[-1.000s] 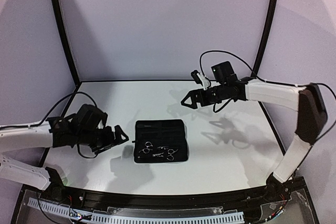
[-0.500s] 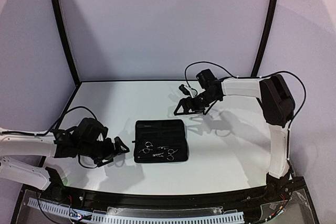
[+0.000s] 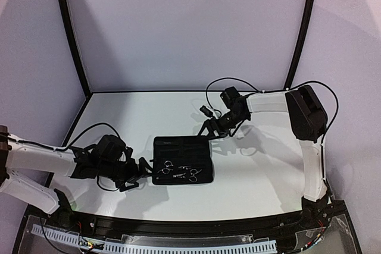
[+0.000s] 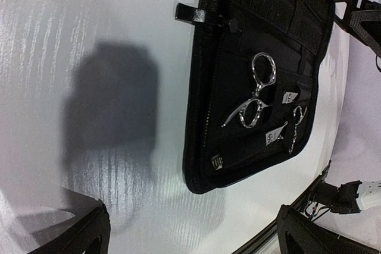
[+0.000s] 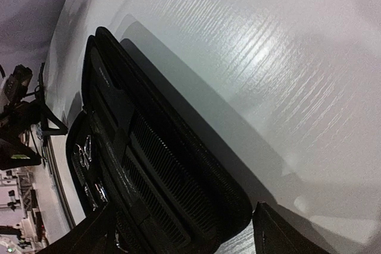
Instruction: Sort the hair-cutting tools
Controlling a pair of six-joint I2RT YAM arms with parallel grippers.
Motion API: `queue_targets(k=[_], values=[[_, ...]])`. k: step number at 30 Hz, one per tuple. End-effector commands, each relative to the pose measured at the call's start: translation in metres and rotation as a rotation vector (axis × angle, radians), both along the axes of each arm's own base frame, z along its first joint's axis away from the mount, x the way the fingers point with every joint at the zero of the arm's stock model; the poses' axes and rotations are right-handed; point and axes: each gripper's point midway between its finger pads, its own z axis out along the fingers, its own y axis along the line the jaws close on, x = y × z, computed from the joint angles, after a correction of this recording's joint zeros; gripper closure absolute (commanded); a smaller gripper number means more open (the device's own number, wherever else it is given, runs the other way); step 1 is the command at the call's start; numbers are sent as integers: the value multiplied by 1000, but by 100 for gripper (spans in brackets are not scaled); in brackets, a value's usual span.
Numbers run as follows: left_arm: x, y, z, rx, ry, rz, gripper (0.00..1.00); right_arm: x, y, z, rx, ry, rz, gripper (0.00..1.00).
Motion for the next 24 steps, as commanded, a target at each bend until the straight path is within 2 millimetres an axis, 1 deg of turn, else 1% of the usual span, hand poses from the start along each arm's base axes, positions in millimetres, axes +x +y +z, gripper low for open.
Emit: queue_targets(k=[1, 5, 7, 9, 11, 12, 13, 15, 18, 19, 20, 22, 24], values=[[1, -9, 0, -14, 9, -21, 1, -14, 6, -8, 48, 53, 36, 27], [2, -12, -2, -10, 12, -30, 1, -21, 13, -11, 60, 62, 54, 35], [3, -14, -2, -7, 12, -33, 1, -23, 16, -10, 71, 66, 53, 43], [4, -13, -3, -2, 10, -31, 1, -24, 19, -9, 84, 62, 42, 57], [5, -12, -4, 6, 8, -23, 1, -21, 18, -5, 91, 41, 15, 74], [6, -11, -4, 11, 6, -19, 1, -19, 17, -3, 91, 28, -1, 81], [6, -10, -4, 16, 3, -13, 1, -18, 15, -2, 87, 7, -16, 84], [7, -7, -2, 25, -4, -2, 1, -14, 12, 4, 81, -37, -49, 89], [10, -2, 2, 37, -20, 18, 1, -7, 3, 21, 61, -125, -107, 96], [10, -1, 4, 40, -25, 25, 1, -5, -1, 23, 46, -151, -133, 97], [11, 1, 6, 46, -29, 31, 1, -3, -5, 32, 42, -185, -158, 98], [13, 5, 11, 59, -43, 47, 1, 1, -16, 44, 19, -254, -215, 99], [15, 7, 16, 65, -52, 62, 1, 3, -29, 51, -7, -314, -274, 99]])
